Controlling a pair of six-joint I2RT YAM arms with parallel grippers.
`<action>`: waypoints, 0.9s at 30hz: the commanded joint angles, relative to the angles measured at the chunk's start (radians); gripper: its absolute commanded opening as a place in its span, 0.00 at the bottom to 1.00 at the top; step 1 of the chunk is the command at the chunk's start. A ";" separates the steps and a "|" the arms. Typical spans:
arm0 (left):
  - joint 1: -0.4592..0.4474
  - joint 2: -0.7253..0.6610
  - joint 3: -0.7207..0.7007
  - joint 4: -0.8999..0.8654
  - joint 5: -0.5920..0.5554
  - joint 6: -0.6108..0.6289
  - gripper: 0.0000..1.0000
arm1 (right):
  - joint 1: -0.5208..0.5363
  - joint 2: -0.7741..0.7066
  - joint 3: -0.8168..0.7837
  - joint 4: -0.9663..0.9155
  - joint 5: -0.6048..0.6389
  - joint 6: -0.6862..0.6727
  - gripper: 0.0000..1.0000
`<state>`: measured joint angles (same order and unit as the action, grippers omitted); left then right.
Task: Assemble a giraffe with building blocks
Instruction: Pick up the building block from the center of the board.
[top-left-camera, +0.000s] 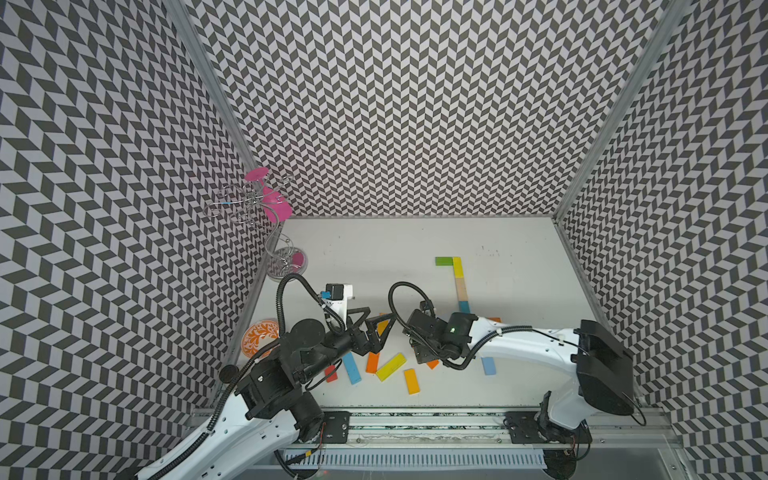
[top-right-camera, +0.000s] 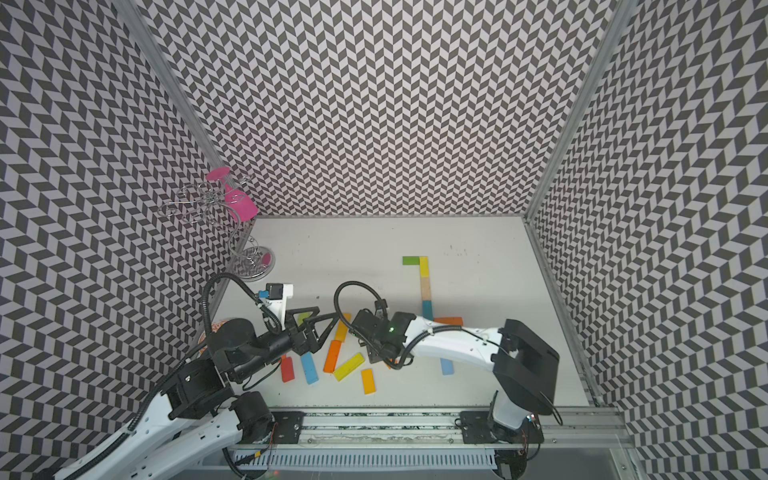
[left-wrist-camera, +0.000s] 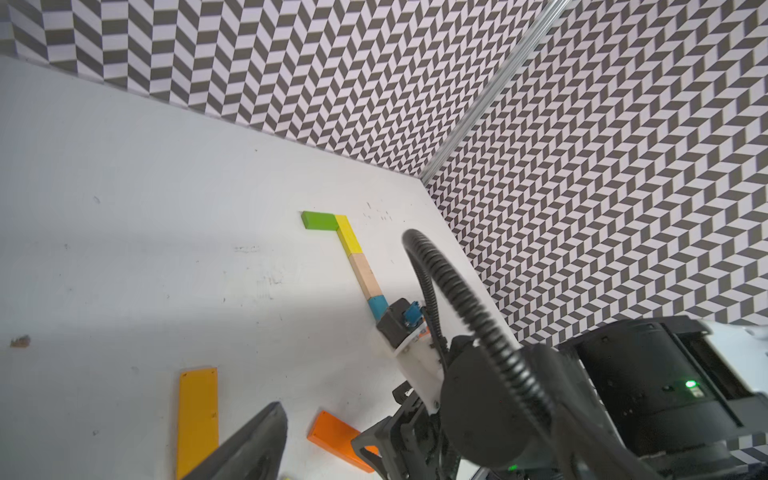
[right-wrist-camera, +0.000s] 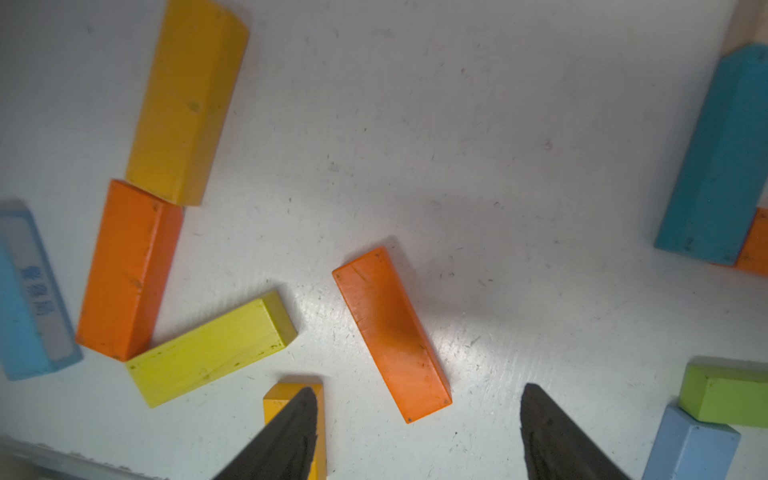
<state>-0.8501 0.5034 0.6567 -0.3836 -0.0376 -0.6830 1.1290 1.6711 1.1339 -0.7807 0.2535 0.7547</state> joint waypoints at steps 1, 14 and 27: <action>0.005 -0.004 -0.033 -0.017 0.011 -0.052 1.00 | 0.010 0.047 0.032 0.009 0.024 -0.102 0.78; 0.004 -0.113 -0.118 0.034 0.027 -0.151 0.99 | 0.008 0.158 0.039 0.061 -0.015 -0.176 0.72; 0.005 -0.108 -0.106 0.019 0.011 -0.144 0.99 | -0.021 0.201 0.035 0.093 -0.067 -0.127 0.40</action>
<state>-0.8501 0.3920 0.5484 -0.3691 -0.0071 -0.8223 1.1168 1.8503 1.1641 -0.7025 0.2054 0.6048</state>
